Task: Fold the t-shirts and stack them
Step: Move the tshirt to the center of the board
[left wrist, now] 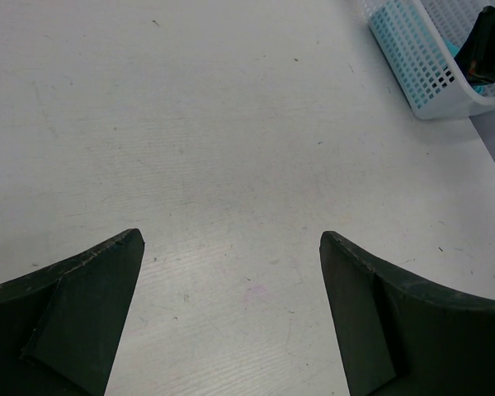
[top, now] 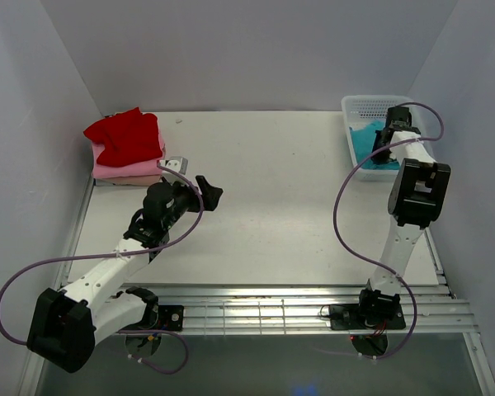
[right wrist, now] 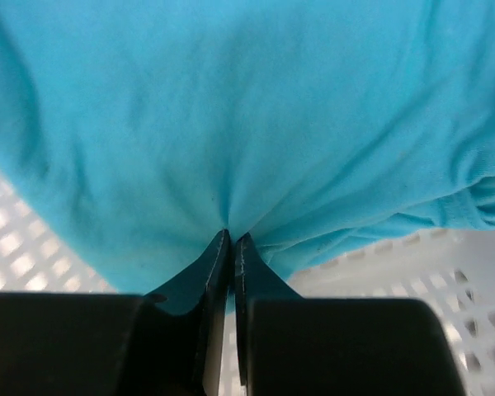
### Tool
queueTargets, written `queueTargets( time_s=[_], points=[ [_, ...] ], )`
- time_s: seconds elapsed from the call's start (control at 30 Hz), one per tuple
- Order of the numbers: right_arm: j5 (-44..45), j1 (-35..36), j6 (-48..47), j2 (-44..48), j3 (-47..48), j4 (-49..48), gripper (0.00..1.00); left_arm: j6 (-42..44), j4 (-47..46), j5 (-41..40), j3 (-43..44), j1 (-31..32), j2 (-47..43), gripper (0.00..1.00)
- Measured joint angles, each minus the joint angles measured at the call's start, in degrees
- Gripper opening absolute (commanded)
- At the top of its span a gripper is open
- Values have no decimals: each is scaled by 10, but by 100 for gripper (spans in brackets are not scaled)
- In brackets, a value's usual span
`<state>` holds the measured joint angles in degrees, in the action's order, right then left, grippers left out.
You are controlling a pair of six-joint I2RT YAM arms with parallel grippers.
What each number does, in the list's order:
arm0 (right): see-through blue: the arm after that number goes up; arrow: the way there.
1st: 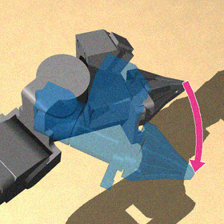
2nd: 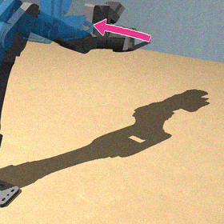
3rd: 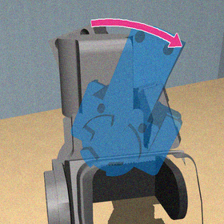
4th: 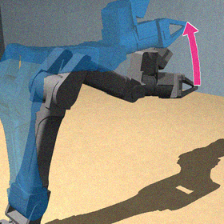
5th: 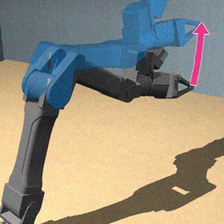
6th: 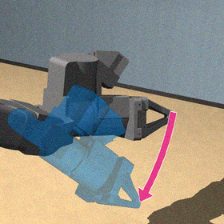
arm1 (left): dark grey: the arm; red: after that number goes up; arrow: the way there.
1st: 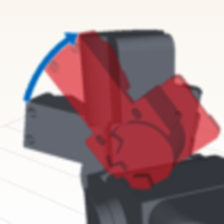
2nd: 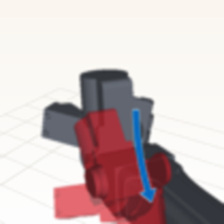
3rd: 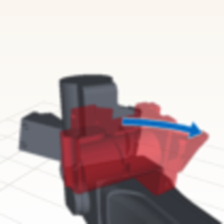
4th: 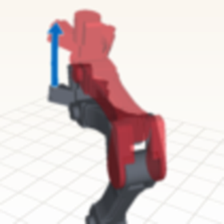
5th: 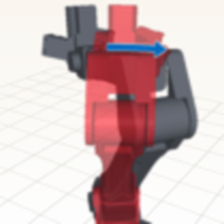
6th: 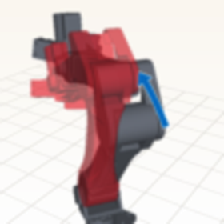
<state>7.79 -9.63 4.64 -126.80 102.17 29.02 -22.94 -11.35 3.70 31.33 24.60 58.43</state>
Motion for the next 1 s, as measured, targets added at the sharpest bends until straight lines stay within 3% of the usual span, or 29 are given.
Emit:
queueTargets(
  time_s=[0.27,0.47,0.77,0.87,1.0],
  points=[
    [-3,43,3,199,-33,22,8,-7,3,-8,0,0,18,98],
    [-14,142,9,318,33,37,8,-18,6,-7,0,0,22,98],
    [-78,283,28,283,171,104,8,-36,7,-15,-21,0,6,98],
    [-109,313,40,251,242,121,8,-41,8,-18,-29,0,-8,98],
    [-133,324,53,258,250,120,8,-47,10,-28,-37,0,-28,98]
  ],
)
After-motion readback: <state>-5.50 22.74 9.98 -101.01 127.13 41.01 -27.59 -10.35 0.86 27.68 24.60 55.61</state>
